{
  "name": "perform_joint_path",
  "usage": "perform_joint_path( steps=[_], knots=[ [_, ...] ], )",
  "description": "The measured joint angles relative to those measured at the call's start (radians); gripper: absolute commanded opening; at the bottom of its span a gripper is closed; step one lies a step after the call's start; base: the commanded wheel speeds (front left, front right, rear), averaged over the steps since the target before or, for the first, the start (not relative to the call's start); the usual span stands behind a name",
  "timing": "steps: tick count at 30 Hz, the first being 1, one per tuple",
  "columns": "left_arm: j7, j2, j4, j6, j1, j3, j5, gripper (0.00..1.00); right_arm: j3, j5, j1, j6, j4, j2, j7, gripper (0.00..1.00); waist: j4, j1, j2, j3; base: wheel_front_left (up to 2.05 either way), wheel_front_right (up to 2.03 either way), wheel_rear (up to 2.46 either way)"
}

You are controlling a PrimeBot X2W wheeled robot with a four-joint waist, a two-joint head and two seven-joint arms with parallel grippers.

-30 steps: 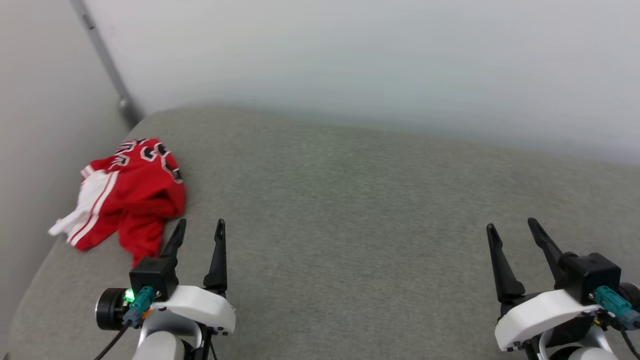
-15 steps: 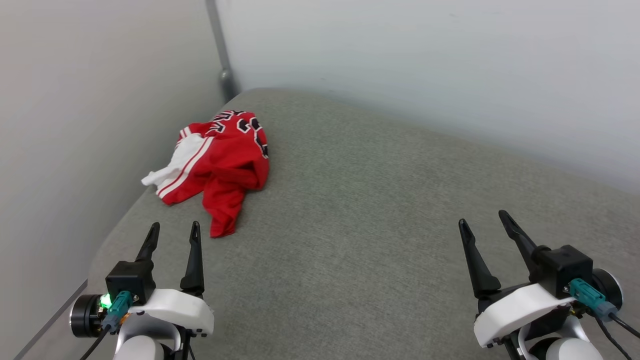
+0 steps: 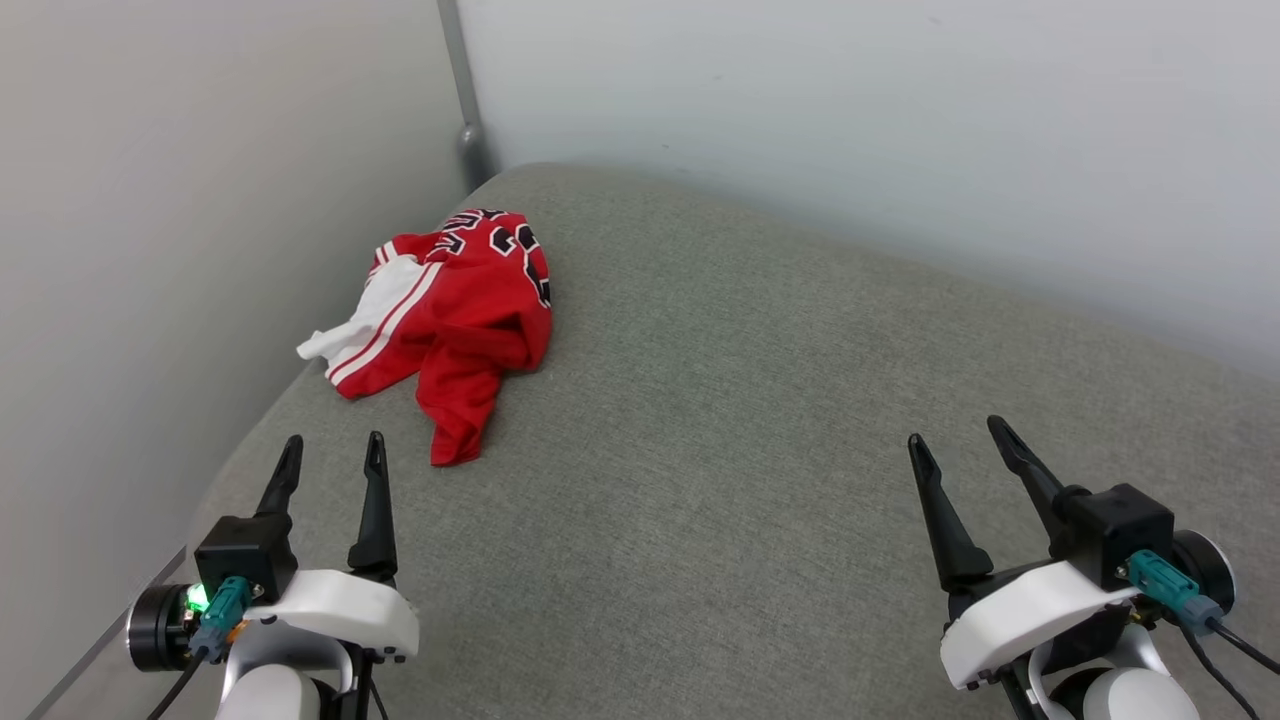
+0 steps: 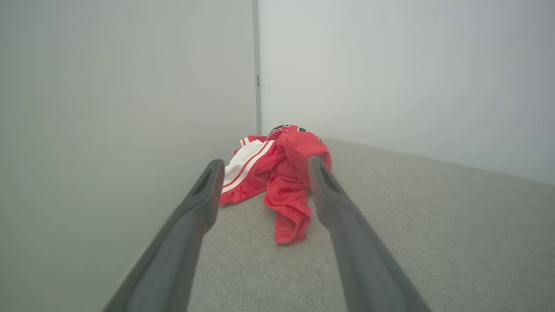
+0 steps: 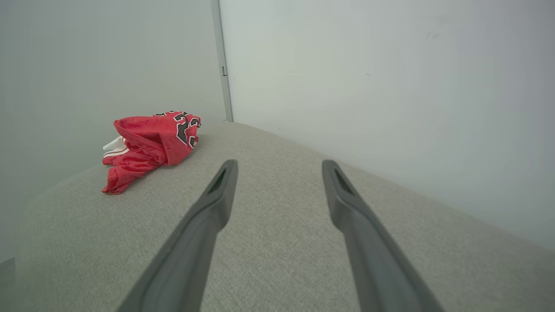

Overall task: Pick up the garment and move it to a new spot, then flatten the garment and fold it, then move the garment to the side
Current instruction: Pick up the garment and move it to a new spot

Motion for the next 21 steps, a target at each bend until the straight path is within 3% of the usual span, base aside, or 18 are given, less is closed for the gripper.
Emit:
perform_joint_path(
  steps=[5,11,15,21],
  knots=[
    [0.002,0.011,0.011,0.002,-0.042,0.007,-0.006,1.0,0.001,0.0,-0.003,0.0,0.004,0.0,0.0,1.0,-0.023,0.0001,0.0,0.009,0.0,0.0,0.0],
    [0.093,0.077,0.02,-0.023,-0.197,0.025,-0.026,1.0,0.012,0.0,-0.016,0.0,-0.002,0.0,0.007,1.0,-0.067,0.0,0.0,0.031,0.0,0.0,0.0],
    [0.21,0.144,0.029,-0.049,-0.341,0.046,-0.066,1.0,0.017,-0.002,-0.038,0.0,-0.011,0.0,0.017,1.0,-0.108,0.0,0.0,0.071,0.0,0.0,0.0],
    [0.478,0.216,0.039,-0.068,-0.508,0.061,-0.132,1.0,0.01,-0.029,-0.088,0.0,-0.021,0.0,0.022,1.0,-0.176,0.0001,0.0,0.163,0.0,0.0,0.0]
  ],
)
